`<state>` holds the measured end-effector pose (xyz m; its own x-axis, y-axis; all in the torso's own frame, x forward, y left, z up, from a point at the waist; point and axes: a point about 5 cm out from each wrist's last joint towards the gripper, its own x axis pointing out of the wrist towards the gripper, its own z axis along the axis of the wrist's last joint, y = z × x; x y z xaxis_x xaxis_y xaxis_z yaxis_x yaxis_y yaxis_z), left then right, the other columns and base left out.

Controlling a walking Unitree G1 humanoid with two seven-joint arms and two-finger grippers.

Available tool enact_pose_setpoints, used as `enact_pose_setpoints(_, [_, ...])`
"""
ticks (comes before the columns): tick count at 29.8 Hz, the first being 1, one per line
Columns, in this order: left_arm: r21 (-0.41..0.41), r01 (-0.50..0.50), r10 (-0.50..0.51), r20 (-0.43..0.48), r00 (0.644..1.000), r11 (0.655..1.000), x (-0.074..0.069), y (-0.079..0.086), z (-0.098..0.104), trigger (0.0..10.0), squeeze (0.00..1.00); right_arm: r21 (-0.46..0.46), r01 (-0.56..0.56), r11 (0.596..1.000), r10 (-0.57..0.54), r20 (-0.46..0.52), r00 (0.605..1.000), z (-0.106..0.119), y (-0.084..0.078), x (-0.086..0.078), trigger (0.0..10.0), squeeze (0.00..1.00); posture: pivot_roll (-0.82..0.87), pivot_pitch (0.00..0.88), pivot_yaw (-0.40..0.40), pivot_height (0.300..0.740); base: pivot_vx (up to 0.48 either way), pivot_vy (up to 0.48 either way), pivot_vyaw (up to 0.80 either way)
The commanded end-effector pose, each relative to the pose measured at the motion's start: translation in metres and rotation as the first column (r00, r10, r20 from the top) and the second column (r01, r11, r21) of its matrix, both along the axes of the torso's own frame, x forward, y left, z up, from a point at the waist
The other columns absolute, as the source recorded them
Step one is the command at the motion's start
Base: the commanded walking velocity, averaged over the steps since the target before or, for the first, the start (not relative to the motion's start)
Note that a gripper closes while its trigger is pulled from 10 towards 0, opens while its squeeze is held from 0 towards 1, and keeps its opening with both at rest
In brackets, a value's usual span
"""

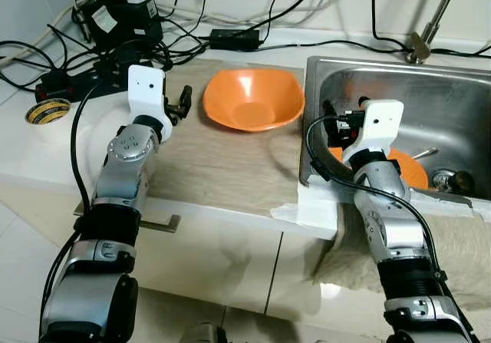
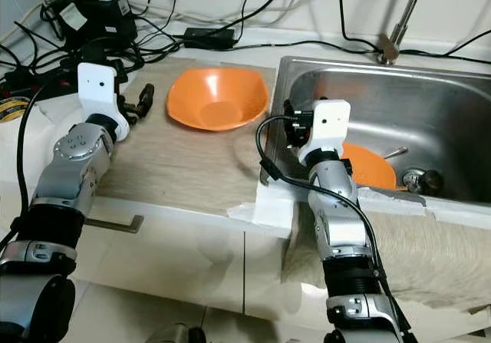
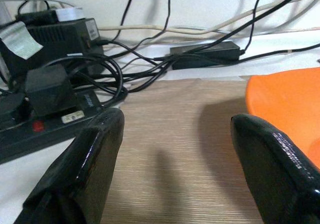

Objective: Kitchen organization

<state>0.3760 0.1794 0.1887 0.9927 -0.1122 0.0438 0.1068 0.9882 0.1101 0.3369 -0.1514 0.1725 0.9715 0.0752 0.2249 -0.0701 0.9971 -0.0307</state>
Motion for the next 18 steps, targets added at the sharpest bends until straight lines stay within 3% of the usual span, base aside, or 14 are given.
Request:
enact_pose_setpoints(1, [0.004, 0.037, -0.037, -0.002, 0.999, 0.999, 0.002, -0.005, 0.006, 10.0, 0.0, 0.019, -0.005, 1.0, 0.005, 0.004, 1.0, 0.003, 0.001, 0.003, 10.0, 0.0, -0.08, 0.0, 0.073, 0.732, 0.0, 0.0, 0.0])
enact_pose_setpoints(6, [0.011, 0.145, -0.144, -0.03, 0.989, 0.989, 0.002, -0.021, 0.004, 10.0, 0.0, 0.021, -0.029, 0.999, 0.029, 0.003, 1.0, 0.005, 0.005, 0.007, 10.0, 0.0, -0.09, 0.0, 0.081, 0.732, 0.0, 0.0, 0.0])
enact_pose_setpoints(18, [0.007, 0.111, -0.111, -0.008, 0.994, 0.994, 0.012, -0.017, 0.014, 10.0, 0.0, -0.01, -0.049, 0.999, 0.049, 0.021, 0.999, 0.013, 0.009, 0.015, 10.0, 0.0, -0.1, 0.0, 0.084, 0.732, 0.0, 0.0, 0.0])
